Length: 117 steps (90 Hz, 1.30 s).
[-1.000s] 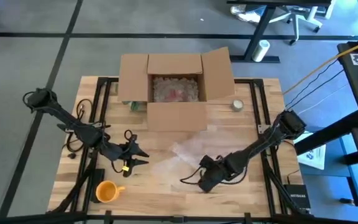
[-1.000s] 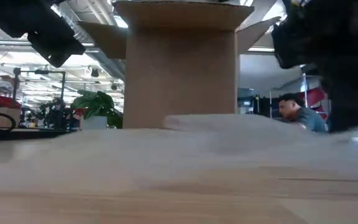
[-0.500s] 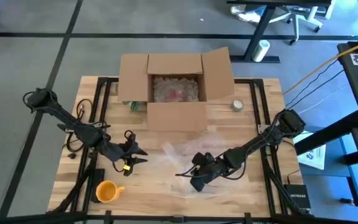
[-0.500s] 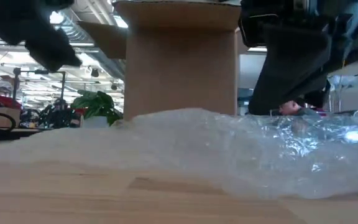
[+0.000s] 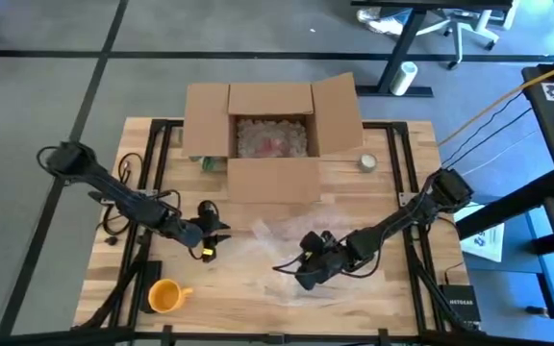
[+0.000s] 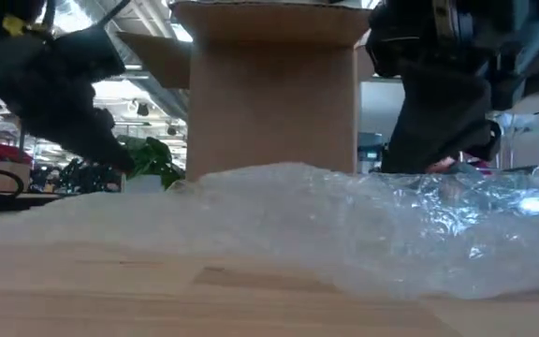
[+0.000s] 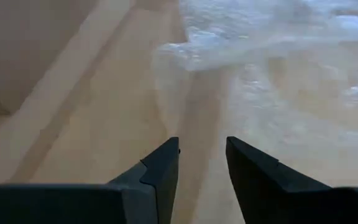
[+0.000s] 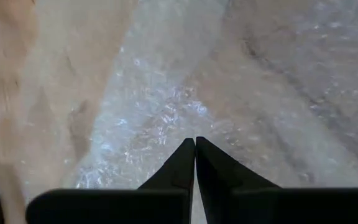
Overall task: Wrap mug
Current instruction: Prepare the bubble wrap
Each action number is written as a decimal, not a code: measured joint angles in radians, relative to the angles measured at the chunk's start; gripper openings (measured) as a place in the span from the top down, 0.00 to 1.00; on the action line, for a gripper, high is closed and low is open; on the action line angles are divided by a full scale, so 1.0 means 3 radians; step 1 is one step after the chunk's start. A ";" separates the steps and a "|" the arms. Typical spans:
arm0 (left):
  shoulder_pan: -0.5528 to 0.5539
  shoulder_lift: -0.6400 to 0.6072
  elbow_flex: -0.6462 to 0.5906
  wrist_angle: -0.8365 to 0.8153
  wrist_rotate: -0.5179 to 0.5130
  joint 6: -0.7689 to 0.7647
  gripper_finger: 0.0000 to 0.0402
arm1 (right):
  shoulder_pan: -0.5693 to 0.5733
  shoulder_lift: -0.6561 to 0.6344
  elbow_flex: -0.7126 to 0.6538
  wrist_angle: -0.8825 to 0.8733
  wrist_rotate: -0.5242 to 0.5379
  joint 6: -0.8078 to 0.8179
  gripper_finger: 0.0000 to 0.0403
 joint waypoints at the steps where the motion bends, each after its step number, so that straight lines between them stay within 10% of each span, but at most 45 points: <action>1: 0.0000 0.0012 -0.0006 0.0015 -0.0026 0.0000 0.71 | 0.0000 0.0000 0.0000 0.0001 -0.0007 0.0002 1.00; 31: 0.0050 0.0533 -0.0018 0.0109 -0.0104 -0.0103 0.71 | -0.0001 0.0014 0.0001 0.0003 0.0011 0.0017 1.00; 69: 0.0050 0.0738 -0.0014 0.1296 0.0816 0.0274 0.98 | -0.0001 0.0014 0.0001 0.0006 0.0013 0.0004 1.00; 117: 0.0059 0.1056 -0.0012 0.1545 0.1407 0.0005 1.00 | -0.0001 0.0015 0.0001 0.0009 0.0019 0.0001 1.00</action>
